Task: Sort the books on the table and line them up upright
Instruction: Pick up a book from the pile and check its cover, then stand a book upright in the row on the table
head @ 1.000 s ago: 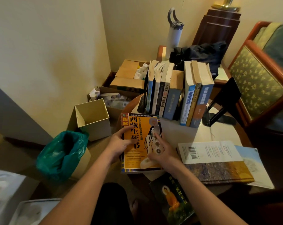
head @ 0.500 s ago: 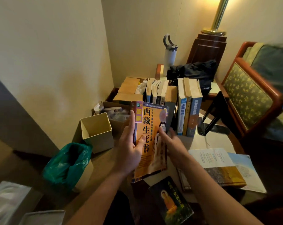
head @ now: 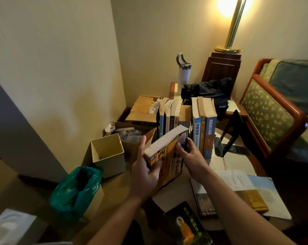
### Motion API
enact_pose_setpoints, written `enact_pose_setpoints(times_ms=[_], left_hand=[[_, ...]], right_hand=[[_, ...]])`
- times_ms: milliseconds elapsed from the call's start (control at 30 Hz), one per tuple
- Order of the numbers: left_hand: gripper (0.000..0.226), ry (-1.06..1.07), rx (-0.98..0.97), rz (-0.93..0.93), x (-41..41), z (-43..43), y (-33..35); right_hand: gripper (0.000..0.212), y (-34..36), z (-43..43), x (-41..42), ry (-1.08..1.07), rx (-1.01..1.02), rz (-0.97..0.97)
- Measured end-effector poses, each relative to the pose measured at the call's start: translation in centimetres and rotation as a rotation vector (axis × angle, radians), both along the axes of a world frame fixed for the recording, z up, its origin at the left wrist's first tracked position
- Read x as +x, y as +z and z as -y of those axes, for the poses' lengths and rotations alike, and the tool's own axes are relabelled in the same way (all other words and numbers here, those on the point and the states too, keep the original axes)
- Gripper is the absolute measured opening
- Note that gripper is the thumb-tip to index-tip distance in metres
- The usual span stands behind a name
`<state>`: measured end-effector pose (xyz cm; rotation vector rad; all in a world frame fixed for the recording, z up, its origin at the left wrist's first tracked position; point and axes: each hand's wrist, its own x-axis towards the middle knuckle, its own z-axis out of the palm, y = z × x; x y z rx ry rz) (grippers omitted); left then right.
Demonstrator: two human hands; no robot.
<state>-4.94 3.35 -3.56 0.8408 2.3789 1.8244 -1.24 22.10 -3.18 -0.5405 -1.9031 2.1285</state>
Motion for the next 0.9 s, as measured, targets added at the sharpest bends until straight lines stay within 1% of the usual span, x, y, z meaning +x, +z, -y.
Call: enact_pose_setpoints(times_ms=[67, 133, 267, 367, 400, 467, 500, 600, 700, 800, 900], left_hand=[[0.085, 0.013, 0.036, 0.011, 0.5, 0.1, -0.4], [0.077, 0.015, 0.079, 0.066, 0.8, -0.1, 0.0], [0.078, -0.061, 0.208, 0.359, 0.6, -0.3, 1.3], [0.078, -0.116, 0.352, 0.653, 0.4, -0.4, 1.2], [0.071, -0.136, 0.358, 0.703, 0.5, -0.5, 1.2], [0.049, -0.206, 0.299, 0.709, 1.3, -1.1, 1.0], [0.044, -0.243, 0.255, 0.699, 1.9, -1.4, 1.1], [0.049, -0.322, 0.165, 0.649, 2.7, -2.3, 0.9], [0.053, -0.327, 0.094, 0.638, 2.5, -2.7, 0.9], [0.052, -0.302, 0.028, 0.604, 1.7, -2.8, 0.9], [0.048, -0.244, -0.002, 0.562, -0.2, -3.2, 1.4]], right_hand=[[0.041, 0.0, 0.1, 0.2, 0.027, 0.001, 0.020], [0.048, 0.3, 0.3, 0.3, 0.034, 0.005, 0.048], [0.086, 1.7, 1.7, 0.7, 0.014, -0.013, 0.080], [0.098, 2.6, 3.1, 0.7, 0.000, -0.087, 0.068], [0.101, 3.0, 3.3, 0.4, -0.019, -0.070, 0.072], [0.106, 4.0, 3.2, 0.1, -0.063, 0.005, 0.123], [0.106, 4.5, 3.1, 0.1, -0.088, 0.056, 0.152], [0.091, 5.5, 2.2, 1.1, -0.121, 0.227, 0.211], [0.082, 5.5, 1.4, 2.2, -0.114, 0.370, 0.219], [0.079, 5.3, 0.6, 2.9, -0.086, 0.399, 0.195], [0.077, 6.0, -0.1, 3.7, -0.076, 0.375, 0.148]])
